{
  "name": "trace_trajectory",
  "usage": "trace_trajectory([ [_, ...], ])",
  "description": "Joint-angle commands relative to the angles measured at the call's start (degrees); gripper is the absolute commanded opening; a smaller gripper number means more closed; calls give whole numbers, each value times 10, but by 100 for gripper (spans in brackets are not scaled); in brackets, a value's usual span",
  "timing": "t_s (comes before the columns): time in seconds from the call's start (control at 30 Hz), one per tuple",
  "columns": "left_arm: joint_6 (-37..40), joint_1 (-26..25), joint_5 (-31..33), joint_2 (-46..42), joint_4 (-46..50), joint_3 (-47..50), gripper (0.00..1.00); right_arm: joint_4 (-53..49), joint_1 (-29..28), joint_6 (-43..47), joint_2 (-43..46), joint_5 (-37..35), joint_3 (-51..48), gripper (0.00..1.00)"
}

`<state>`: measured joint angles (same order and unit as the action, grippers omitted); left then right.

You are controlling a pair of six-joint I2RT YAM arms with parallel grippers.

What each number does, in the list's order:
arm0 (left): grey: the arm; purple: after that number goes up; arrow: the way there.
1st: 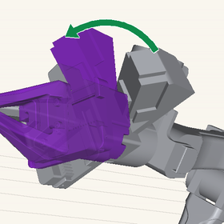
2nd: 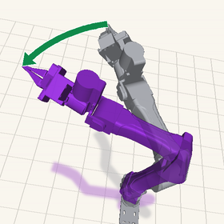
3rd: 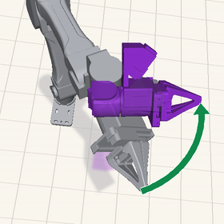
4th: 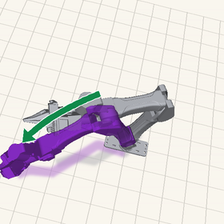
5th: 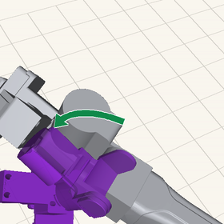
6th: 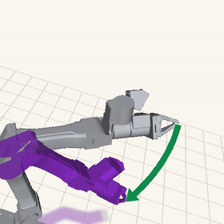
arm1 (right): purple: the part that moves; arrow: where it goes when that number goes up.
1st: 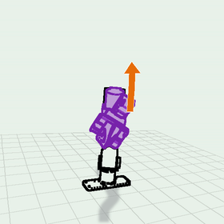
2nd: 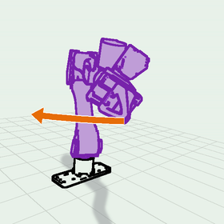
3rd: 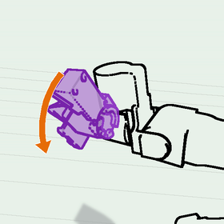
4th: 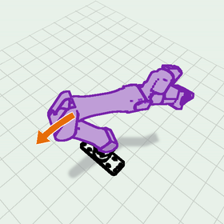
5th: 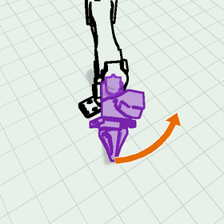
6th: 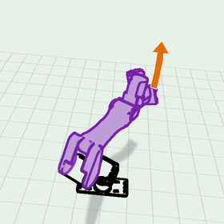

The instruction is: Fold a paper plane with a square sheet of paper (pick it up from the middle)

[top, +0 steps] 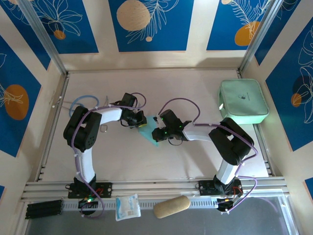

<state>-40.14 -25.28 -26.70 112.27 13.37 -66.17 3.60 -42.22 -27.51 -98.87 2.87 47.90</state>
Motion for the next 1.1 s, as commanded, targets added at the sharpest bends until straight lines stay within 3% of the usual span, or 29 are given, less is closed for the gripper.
trace_trajectory([
  [0.0, 1, -5, 21, 24, 29, -1, 8, -15, -4, -7, -10, -9, 16, 0],
  [1.07, 12, -6, 9, 32, 31, -4, 6, -47, -8, 9, -34, -47, 44, 1],
])
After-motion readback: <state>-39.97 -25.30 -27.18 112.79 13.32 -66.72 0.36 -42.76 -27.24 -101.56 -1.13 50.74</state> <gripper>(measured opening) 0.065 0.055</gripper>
